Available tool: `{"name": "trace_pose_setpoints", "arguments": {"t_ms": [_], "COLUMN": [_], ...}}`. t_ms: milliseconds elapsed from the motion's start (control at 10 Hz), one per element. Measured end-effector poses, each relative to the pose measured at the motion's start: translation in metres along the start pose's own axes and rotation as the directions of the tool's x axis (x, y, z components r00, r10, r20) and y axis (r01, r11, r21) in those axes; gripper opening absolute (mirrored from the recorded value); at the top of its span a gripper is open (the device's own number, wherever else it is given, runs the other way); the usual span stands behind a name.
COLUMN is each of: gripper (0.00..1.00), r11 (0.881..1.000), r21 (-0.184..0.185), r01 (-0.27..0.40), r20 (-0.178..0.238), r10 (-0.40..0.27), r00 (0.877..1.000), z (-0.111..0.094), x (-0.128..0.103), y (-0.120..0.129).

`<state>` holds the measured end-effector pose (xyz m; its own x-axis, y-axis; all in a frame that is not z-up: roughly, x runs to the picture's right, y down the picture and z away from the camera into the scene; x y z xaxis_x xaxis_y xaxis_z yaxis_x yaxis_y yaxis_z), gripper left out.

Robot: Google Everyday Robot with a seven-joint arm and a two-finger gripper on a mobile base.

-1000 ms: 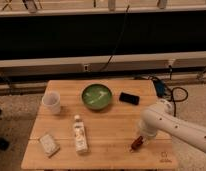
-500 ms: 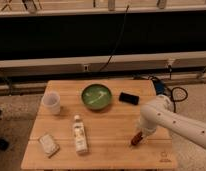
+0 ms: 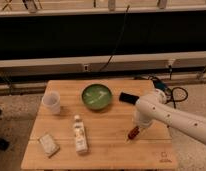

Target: Place the pepper in the ceramic bowl

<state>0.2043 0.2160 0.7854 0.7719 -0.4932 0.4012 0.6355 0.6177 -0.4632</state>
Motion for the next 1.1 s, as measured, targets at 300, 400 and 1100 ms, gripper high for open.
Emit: {"name": "trace_pose_setpoints", "arguments": {"t_ms": [300, 400, 1100], "gripper": [0.0, 0.0, 0.0], "r11": [1.0, 1.0, 0.998], "r21": [-0.001, 0.0, 0.004], "r01": [0.016, 0.021, 0.07], "r20": [-0.017, -0.02, -0.055], "r10": [-0.016, -0.021, -0.07], "r00": [1.0, 1.0, 0.996], "z": [-0.002, -0.003, -0.011], "x": [0.006, 0.006, 0.018], "y": [-0.017, -0.021, -0.085]}}
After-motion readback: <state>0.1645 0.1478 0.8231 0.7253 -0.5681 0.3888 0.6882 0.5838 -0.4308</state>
